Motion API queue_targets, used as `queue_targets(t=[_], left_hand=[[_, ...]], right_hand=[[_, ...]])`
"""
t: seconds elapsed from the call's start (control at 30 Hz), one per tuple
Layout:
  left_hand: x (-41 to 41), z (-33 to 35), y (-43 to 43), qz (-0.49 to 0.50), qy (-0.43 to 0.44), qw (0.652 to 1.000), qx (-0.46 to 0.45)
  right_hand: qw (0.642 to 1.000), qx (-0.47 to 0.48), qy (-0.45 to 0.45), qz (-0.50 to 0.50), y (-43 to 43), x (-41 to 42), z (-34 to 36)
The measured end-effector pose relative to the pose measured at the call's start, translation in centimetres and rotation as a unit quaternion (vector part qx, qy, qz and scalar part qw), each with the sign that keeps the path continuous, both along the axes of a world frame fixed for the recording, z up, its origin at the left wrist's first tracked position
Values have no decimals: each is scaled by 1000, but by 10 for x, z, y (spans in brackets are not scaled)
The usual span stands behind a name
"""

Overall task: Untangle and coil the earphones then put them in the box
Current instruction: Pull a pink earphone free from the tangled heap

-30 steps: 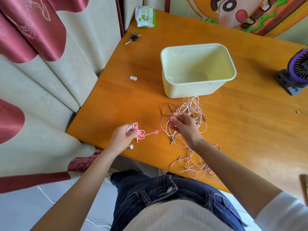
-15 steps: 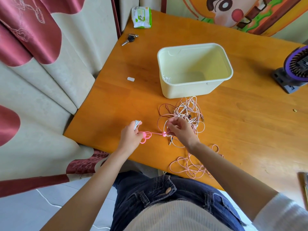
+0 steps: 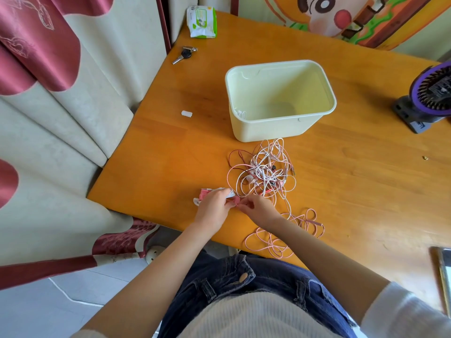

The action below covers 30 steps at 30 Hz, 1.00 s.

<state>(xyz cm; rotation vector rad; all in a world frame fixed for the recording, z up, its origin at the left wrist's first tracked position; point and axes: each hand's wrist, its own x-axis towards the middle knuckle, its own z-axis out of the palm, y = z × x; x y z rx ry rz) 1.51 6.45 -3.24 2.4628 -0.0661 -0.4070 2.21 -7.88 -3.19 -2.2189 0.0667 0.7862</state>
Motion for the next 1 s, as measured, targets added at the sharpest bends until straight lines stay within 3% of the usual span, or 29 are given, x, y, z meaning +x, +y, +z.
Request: queue_targets(t=[0.23,0.33,0.63,0.8,1.0], left_hand=[[-3,-9,-1,-5,-48,998,51],[-4,-9,3,-3,-43,999,34],[8,4,48,83,-40,996,-1],[23,26,52,176,34,978,-111],[28,65,58,260,28,928,-267]], right_hand=[[995,-87,-31,32,7,1,-2],[990,-124,-52,44,8,2,0],[994,-73,-82,-16,2,8,8],[996,-25,-84,-18,14,8,13],[993,6,-116,-34,25,16,26]])
